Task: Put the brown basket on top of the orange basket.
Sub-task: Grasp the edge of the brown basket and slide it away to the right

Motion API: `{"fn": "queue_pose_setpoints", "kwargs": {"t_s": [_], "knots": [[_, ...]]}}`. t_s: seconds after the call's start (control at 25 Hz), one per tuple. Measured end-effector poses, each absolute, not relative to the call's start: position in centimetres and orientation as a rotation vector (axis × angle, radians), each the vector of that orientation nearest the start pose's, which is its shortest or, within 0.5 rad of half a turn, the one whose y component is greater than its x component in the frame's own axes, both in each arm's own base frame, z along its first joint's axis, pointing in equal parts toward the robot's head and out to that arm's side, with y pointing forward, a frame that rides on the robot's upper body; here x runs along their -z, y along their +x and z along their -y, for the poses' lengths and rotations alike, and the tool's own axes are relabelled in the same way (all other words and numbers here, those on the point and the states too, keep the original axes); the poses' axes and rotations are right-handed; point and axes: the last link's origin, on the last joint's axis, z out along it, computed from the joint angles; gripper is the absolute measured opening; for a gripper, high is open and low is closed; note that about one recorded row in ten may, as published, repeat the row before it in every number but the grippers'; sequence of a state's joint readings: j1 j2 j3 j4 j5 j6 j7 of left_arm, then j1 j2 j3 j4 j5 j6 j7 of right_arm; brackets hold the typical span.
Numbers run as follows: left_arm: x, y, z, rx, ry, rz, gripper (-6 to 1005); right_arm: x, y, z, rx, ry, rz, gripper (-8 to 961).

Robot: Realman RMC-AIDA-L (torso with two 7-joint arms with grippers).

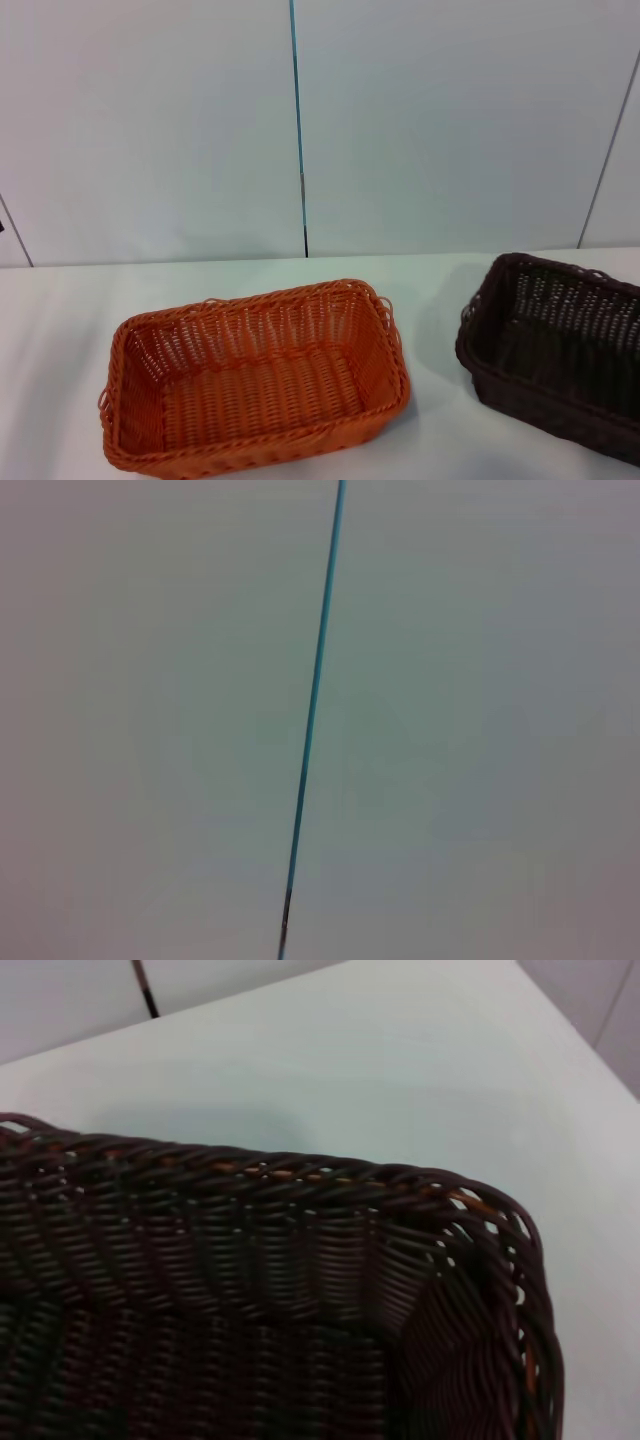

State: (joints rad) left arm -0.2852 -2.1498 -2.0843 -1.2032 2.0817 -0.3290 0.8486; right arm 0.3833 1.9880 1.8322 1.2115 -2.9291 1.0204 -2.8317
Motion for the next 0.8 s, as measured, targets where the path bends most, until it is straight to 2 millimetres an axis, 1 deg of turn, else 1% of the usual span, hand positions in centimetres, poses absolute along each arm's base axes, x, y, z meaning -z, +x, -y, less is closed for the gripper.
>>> {"fn": "queue_pose_setpoints", "kwargs": {"t_s": [0.24,0.48,0.8], "knots": [[-11.6,-30.4,-39.8,0.475,-1.458,0.950,916,-10.3,32.3,-36.7,1.623,-2.126,1.810,173],[-11.1,-30.7,-39.9,0.459,-1.465,0.959,916,-12.2,31.5,-36.7,1.662,-2.138,1.829,150],[-11.3,-31.3,-39.6,0.451,-1.442,0.965,916,-15.6,29.7,-37.1,1.714,-2.194,1.849,143]]}}
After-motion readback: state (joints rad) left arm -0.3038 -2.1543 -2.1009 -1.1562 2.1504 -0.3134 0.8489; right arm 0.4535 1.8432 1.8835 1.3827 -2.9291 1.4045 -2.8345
